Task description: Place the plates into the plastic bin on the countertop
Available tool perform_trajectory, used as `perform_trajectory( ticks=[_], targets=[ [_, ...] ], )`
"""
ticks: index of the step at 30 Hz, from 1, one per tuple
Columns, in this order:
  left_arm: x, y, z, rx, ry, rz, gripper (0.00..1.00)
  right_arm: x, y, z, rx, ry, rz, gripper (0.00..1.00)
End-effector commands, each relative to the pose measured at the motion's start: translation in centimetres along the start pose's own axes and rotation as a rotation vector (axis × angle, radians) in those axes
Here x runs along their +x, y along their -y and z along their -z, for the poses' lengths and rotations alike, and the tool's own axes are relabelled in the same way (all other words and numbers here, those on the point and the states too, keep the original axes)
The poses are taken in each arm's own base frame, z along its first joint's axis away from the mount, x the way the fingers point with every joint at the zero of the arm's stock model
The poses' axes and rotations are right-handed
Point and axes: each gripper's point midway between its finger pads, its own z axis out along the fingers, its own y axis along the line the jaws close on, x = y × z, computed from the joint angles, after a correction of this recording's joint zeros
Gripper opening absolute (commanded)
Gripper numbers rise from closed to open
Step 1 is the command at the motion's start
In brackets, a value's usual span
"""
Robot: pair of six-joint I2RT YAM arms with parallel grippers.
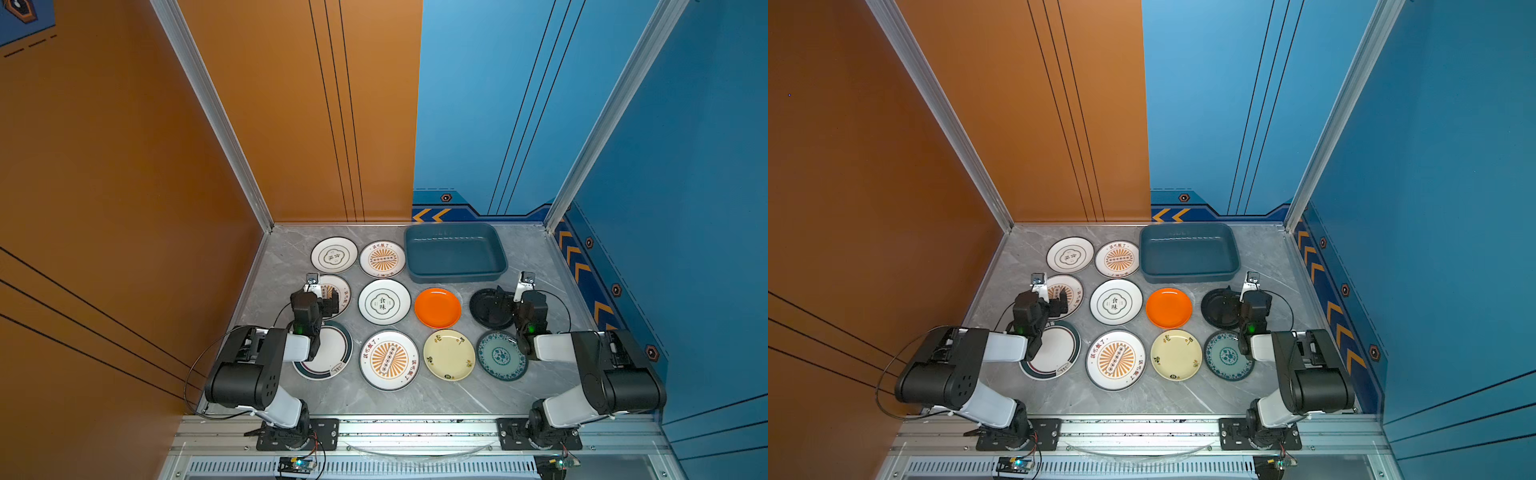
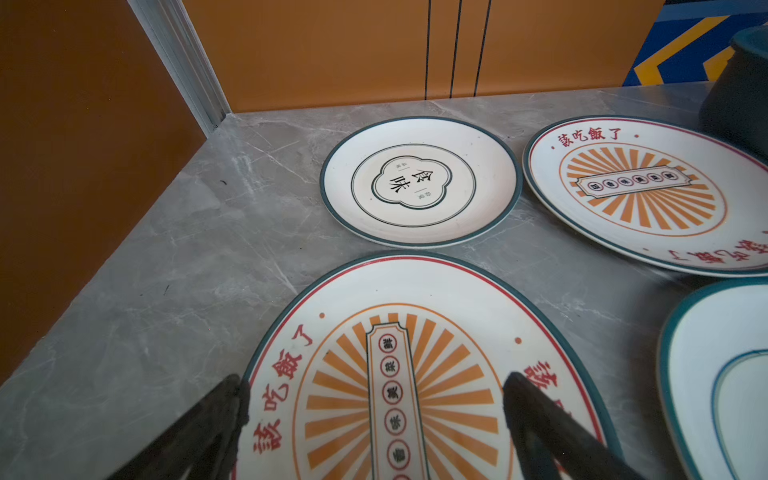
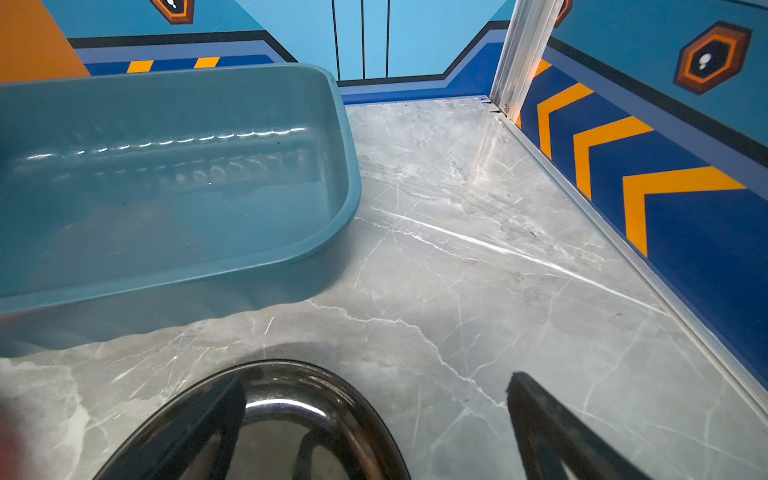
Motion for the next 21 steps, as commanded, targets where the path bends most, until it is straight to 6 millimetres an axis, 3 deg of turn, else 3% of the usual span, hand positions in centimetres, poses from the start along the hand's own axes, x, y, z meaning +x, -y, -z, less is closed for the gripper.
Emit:
perform_trajectory(
  ticks=[1, 21],
  targets=[
    [-0.85, -0.42, -0.38, -0.014, 0.022, -0.006, 0.98, -1.01, 0.39, -0.41, 0.021, 0.027, 0.007, 1.00],
    [-0.85, -0.56, -0.59, 0.003, 0.014, 0.010, 0.98, -1.08, 0.33, -0.42, 0.020, 0.028, 0.006, 1.00]
  ],
)
